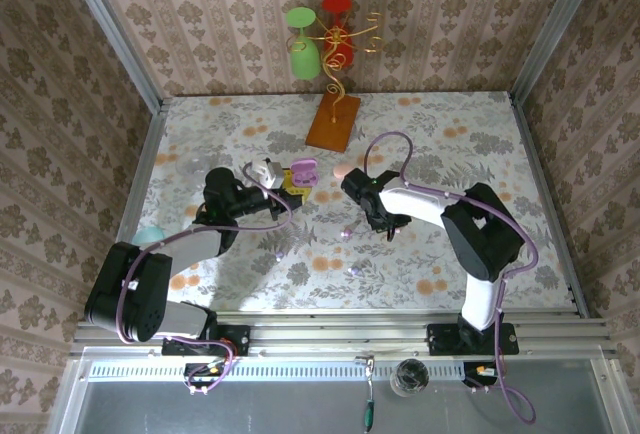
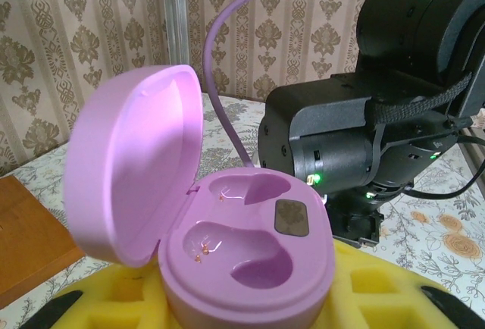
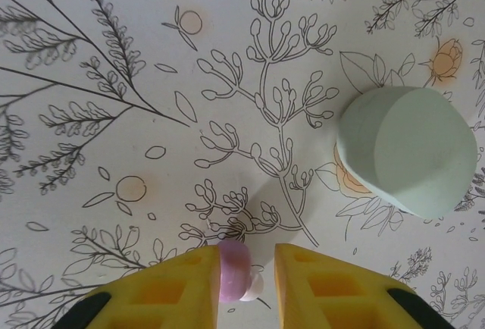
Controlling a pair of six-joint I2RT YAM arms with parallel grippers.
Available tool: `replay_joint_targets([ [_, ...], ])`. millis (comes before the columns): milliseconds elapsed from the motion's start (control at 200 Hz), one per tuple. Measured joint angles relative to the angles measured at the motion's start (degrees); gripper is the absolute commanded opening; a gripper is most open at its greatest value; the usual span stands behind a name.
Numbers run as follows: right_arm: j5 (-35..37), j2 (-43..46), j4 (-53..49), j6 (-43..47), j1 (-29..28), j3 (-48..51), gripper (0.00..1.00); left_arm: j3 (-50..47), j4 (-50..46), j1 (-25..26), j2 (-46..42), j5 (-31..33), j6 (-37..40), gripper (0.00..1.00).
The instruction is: Insert the wireless bluetooth earbuds into the charging case
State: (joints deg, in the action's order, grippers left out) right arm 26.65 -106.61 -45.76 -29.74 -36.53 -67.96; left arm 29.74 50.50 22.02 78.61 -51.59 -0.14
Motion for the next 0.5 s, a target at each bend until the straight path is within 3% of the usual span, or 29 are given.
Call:
replay_joint_targets([
  [500, -0.04, -2.12, -1.49, 0.00, 0.00, -1.49, 0.27, 0.00, -1.20, -0.04, 0.00, 0.00, 0.42, 0.34],
])
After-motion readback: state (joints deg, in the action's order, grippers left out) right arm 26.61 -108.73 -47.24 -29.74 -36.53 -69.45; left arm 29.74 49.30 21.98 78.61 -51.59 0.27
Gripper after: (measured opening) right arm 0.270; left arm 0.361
